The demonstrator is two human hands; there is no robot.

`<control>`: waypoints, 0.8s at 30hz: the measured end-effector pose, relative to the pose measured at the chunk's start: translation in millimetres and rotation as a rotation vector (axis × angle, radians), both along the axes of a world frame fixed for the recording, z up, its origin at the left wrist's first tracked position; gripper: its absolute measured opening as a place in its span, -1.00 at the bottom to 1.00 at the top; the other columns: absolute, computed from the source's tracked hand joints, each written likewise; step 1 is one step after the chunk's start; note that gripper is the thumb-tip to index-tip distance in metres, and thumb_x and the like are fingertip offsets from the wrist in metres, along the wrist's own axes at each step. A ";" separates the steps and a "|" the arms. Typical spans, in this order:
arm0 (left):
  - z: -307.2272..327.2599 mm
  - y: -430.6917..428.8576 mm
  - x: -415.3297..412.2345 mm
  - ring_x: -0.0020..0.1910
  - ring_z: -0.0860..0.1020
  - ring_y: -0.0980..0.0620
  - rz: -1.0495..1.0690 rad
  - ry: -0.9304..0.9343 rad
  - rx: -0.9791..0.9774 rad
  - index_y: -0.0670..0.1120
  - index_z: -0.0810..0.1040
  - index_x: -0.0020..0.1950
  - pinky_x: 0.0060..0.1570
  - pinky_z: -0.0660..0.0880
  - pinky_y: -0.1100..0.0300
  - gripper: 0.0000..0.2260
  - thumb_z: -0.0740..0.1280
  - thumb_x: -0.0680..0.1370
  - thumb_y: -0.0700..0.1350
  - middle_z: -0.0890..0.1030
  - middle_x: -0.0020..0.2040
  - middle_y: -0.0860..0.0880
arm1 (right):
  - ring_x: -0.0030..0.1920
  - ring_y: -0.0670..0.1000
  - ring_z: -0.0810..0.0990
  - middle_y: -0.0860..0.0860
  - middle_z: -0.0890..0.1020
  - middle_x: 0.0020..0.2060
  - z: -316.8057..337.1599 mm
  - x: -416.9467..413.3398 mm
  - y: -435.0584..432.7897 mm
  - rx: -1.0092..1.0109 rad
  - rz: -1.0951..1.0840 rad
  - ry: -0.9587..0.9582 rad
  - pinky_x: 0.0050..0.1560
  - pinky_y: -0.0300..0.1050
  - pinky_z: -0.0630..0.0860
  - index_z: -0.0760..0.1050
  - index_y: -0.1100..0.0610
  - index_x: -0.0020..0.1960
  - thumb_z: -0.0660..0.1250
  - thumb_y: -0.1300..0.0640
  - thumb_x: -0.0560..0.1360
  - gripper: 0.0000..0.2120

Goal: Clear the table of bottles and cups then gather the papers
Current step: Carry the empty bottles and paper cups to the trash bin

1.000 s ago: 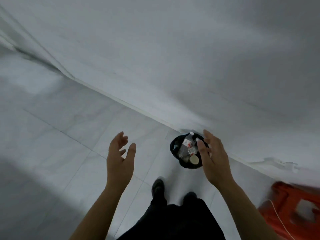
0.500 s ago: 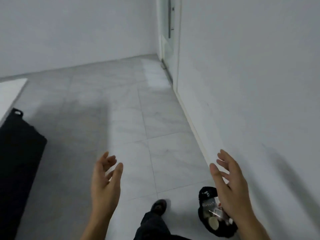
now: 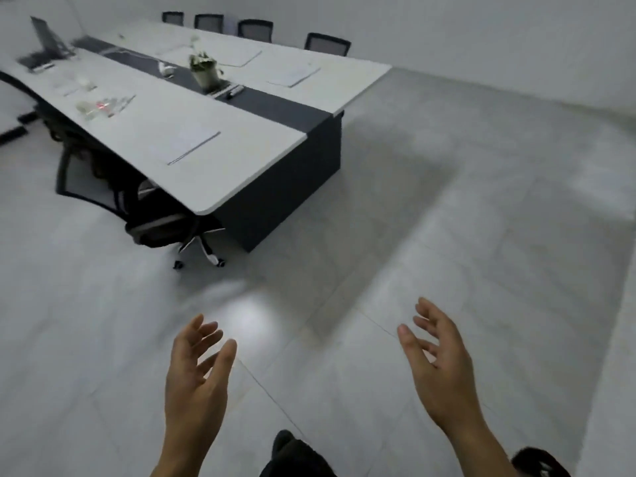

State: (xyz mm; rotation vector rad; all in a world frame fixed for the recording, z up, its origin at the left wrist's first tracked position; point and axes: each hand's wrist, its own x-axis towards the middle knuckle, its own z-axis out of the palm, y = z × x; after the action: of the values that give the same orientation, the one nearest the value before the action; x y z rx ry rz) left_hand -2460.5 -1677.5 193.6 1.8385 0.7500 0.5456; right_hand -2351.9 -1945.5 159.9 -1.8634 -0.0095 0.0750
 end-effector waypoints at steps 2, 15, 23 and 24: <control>-2.2 44.8 -30.3 0.23 0.56 0.01 0.119 -0.012 -0.020 -0.01 0.37 0.43 0.13 0.49 0.09 -0.54 0.38 0.55 -0.20 0.56 0.25 -0.02 | 0.22 -0.29 0.50 -0.27 0.50 0.26 4.6 -1.5 58.5 -0.018 0.120 -0.013 0.14 -0.21 0.50 0.36 -0.21 0.36 0.36 -0.02 0.54 -0.57; -13.2 342.7 -150.2 0.21 0.56 0.09 0.587 -0.114 -0.162 0.06 0.40 0.36 0.08 0.47 0.20 -0.57 0.38 0.55 -0.24 0.57 0.20 0.06 | 0.19 -0.33 0.46 -0.38 0.39 0.23 -1.1 -45.3 453.7 -0.173 0.717 -0.016 0.07 -0.30 0.49 0.24 -0.28 0.41 0.33 -0.14 0.52 -0.49; -44.0 507.4 -117.3 0.19 0.57 0.16 0.600 -0.042 -0.178 0.03 0.43 0.38 0.07 0.49 0.21 -0.57 0.39 0.55 -0.24 0.58 0.21 0.06 | 0.24 -0.32 0.45 -0.34 0.44 0.23 -34.2 -0.3 626.6 -0.168 0.727 -0.028 0.13 -0.25 0.51 0.34 -0.15 0.43 0.36 -0.06 0.53 -0.51; -49.8 530.4 -108.4 0.19 0.57 0.17 0.600 -0.026 -0.183 0.04 0.43 0.37 0.07 0.49 0.21 -0.57 0.39 0.55 -0.24 0.58 0.20 0.06 | 0.24 -0.32 0.45 -0.33 0.45 0.23 -42.0 8.4 652.4 -0.164 0.725 -0.018 0.13 -0.24 0.51 0.34 -0.14 0.43 0.36 -0.05 0.53 -0.51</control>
State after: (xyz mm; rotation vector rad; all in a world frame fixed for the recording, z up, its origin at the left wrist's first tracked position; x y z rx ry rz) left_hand -2569.0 -1147.1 143.8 1.4205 1.3002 0.8478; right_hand -2343.4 -1293.1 117.9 -1.9376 -0.7094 0.5720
